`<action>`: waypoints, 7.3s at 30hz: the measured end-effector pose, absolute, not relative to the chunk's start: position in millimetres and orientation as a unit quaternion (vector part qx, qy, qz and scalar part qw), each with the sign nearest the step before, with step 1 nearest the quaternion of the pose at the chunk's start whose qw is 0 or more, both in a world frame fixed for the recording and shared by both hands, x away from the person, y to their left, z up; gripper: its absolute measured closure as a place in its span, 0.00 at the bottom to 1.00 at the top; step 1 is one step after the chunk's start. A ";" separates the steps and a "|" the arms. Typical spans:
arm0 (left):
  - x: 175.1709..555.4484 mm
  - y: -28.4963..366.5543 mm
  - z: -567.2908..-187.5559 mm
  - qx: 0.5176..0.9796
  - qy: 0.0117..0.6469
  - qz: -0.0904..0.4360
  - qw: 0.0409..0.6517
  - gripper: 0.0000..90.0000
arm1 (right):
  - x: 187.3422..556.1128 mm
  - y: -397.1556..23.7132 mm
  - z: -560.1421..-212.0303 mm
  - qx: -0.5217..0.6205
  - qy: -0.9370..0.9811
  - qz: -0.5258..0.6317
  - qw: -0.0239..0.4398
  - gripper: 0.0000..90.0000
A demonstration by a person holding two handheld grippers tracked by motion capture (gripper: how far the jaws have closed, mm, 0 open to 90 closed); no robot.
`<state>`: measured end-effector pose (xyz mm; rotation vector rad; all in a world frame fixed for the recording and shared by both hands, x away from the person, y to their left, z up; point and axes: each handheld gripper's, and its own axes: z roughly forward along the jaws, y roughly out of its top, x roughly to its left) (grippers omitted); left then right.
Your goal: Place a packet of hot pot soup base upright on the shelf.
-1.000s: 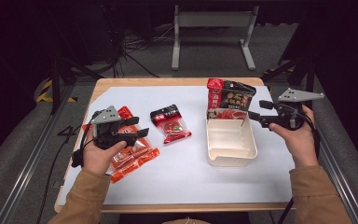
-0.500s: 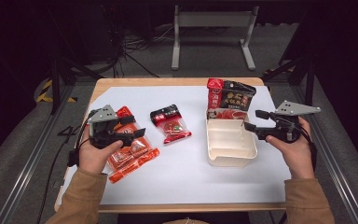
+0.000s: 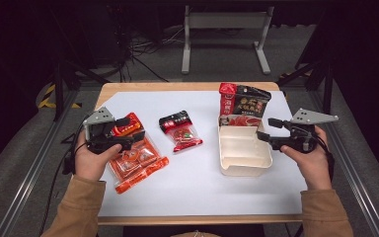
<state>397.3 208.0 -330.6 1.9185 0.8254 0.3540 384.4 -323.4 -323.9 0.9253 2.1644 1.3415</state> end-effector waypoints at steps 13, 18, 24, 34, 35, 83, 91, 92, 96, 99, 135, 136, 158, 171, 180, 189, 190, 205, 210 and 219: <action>411.3 242.8 -342.8 0.784 0.374 0.172 0.465 0.26 | 383.3 -320.7 -326.9 0.335 0.784 0.478 0.211 0.36; 415.8 254.5 -348.4 0.776 0.390 0.178 0.462 0.26 | 382.6 -320.6 -325.8 0.333 0.783 0.482 0.210 0.37; 417.9 264.3 -355.7 0.773 0.399 0.187 0.456 0.26 | 382.4 -319.2 -325.2 0.321 0.787 0.484 0.208 0.42; 421.9 287.2 -369.9 0.752 0.421 0.209 0.462 0.39 | 382.0 -314.3 -324.7 0.294 0.797 0.480 0.218 0.52; 421.9 287.2 -369.9 0.752 0.421 0.209 0.462 0.40 | 382.0 -314.3 -324.7 0.294 0.797 0.480 0.218 0.52; 456.7 328.6 -437.6 0.728 0.559 0.170 0.358 0.32 | 381.8 -303.7 -331.2 0.302 0.811 0.461 0.198 0.48; 454.3 334.2 -438.8 0.717 0.577 0.180 0.345 0.29 | 382.1 -303.1 -332.7 0.302 0.812 0.460 0.197 0.48; 454.4 335.2 -439.5 0.719 0.576 0.177 0.347 0.29 | 382.2 -303.1 -332.8 0.302 0.812 0.460 0.197 0.48; 456.0 332.9 -443.5 0.722 0.578 0.155 0.346 0.29 | 382.8 -302.4 -333.5 0.301 0.812 0.460 0.196 0.47; 457.0 330.4 -444.9 0.727 0.573 0.142 0.350 0.32 | 383.1 -302.0 -333.9 0.301 0.812 0.461 0.195 0.46; 463.8 307.4 -459.0 0.733 0.540 0.111 0.397 0.96 | 385.3 -295.5 -337.2 0.282 0.812 0.472 0.195 0.48; 463.8 307.4 -459.0 0.733 0.541 0.112 0.396 0.97 | 385.0 -295.9 -337.1 0.281 0.812 0.473 0.195 0.50; 443.6 305.6 -418.9 0.711 0.515 0.155 0.453 1.00 | 379.7 -294.0 -331.7 0.265 0.809 0.487 0.194 0.59; 419.8 294.7 -373.8 0.704 0.471 0.182 0.499 1.00 | 373.9 -289.8 -324.3 0.262 0.810 0.489 0.192 0.58; 404.5 277.9 -345.9 0.707 0.431 0.196 0.525 1.00 | 371.3 -289.1 -320.7 0.262 0.805 0.494 0.199 0.57; 389.0 263.7 -321.7 0.706 0.390 0.182 0.562 1.00 | 368.1 -285.6 -317.2 0.258 0.805 0.496 0.198 0.57; 387.5 262.7 -320.2 0.705 0.388 0.179 0.566 1.00 | 367.7 -285.5 -316.9 0.257 0.805 0.497 0.199 0.57; 352.7 230.9 -287.4 0.726 0.292 0.177 0.597 1.00 | 360.1 -281.1 -311.3 0.249 0.803 0.504 0.199 0.57; 345.5 221.3 -282.5 0.736 0.267 0.174 0.598 1.00 | 358.6 -279.5 -310.1 0.246 0.803 0.506 0.198 0.57; 339.7 211.3 -276.9 0.738 0.239 0.160 0.611 1.00 | 358.1 -275.2 -310.8 0.246 0.791 0.526 0.194 0.55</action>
